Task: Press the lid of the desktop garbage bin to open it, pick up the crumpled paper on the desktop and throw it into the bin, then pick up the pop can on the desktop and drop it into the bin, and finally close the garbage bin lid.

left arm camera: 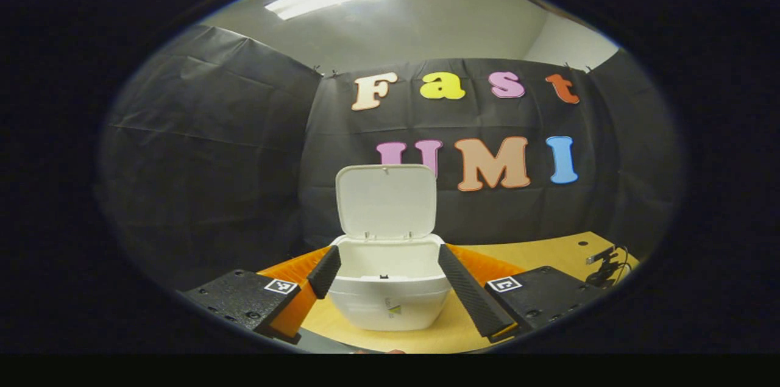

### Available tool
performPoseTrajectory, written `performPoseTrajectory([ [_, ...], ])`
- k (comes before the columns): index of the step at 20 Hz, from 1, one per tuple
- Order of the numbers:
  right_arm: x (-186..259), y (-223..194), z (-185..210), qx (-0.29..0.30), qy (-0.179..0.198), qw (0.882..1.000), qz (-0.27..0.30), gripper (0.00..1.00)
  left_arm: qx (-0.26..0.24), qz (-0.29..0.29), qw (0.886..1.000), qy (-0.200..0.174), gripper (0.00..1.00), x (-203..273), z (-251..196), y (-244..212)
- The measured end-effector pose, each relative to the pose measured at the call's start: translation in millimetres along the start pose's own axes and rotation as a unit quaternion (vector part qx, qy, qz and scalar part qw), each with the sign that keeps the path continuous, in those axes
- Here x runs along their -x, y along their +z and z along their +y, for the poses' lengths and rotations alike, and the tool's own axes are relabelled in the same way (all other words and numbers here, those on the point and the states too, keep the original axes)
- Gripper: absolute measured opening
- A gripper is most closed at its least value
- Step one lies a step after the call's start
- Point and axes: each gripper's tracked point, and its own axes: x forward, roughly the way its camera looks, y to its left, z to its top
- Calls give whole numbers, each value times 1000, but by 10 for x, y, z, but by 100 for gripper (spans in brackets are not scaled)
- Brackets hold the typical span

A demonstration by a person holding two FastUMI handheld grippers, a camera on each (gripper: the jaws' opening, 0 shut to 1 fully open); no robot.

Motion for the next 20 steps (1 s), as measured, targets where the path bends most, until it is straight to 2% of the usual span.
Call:
performPoseTrajectory([
  [2, 258, 300, 142, -19, 23, 999, -20, 41, 2, 2, 1000, -11, 96, -46, -10, -26],
  [4, 643, 870, 414, -32, 56, 996, -65, 41, -4, 6, 1000, -27, 96, -68, -13, -80],
  [5, 857, 1197, 605, -31, 84, 992, -93, 41, -6, 9, 999, -40, 99, -81, -31, -111],
  [6, 1061, 1496, 850, -30, 117, 986, -118, 40, -8, 15, 998, -53, 97, -96, -54, -170],
  [7, 1279, 1814, 1136, -26, 150, 978, -144, 40, -7, 19, 998, -63, 100, -108, -62, -208],
  [11, 1936, 2785, 2290, -2, 274, 934, -231, 40, 23, 25, 994, -99, 96, -120, -43, -280],
  [12, 1967, 2940, 2495, 9, 293, 925, -243, 40, 33, 29, 993, -105, 96, -117, -25, -321],
  [14, 1949, 3138, 2824, 27, 319, 915, -246, 40, 46, 37, 992, -115, 97, -100, 19, -389],
  [16, 1947, 3304, 3051, 39, 339, 909, -240, 40, 49, 45, 991, -115, 96, -89, 107, -465],
  [18, 1886, 3332, 3263, 49, 349, 908, -226, 40, 44, 58, 991, -113, 94, -83, 180, -551],
  [19, 1862, 3298, 3313, 52, 351, 910, -215, 49, 42, 64, 990, -116, 94, -69, 184, -581],
  [20, 1864, 3148, 3320, 52, 349, 913, -204, 65, 43, 67, 989, -124, 92, -47, 158, -583],
])
